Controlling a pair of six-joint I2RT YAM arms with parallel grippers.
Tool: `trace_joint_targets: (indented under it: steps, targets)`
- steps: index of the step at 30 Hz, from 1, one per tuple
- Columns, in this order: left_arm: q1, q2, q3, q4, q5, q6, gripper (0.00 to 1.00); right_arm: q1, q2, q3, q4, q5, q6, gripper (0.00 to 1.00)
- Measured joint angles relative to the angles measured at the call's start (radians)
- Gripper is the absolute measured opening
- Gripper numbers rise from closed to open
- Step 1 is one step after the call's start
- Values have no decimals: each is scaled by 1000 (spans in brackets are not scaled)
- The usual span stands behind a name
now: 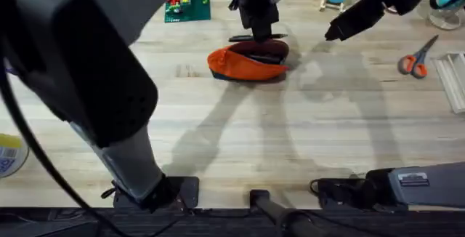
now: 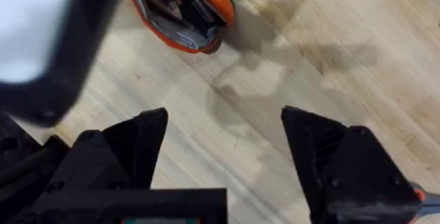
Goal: Unzip the bag, pick up the pens from the table one at a time and place them inside, then zip the bag closed.
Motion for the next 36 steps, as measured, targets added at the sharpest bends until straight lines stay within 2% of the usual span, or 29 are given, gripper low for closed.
trace_joint_targets:
  steps: [17,27,36]
  targets:
    - [-5,108,2,3,2,1,40,0,0,0,0,0,0,996]
    - [-25,109,2,8,3,-159,40,0,0,0,0,0,0,996]
    - [-25,109,2,10,0,-204,40,0,0,0,0,0,0,997]
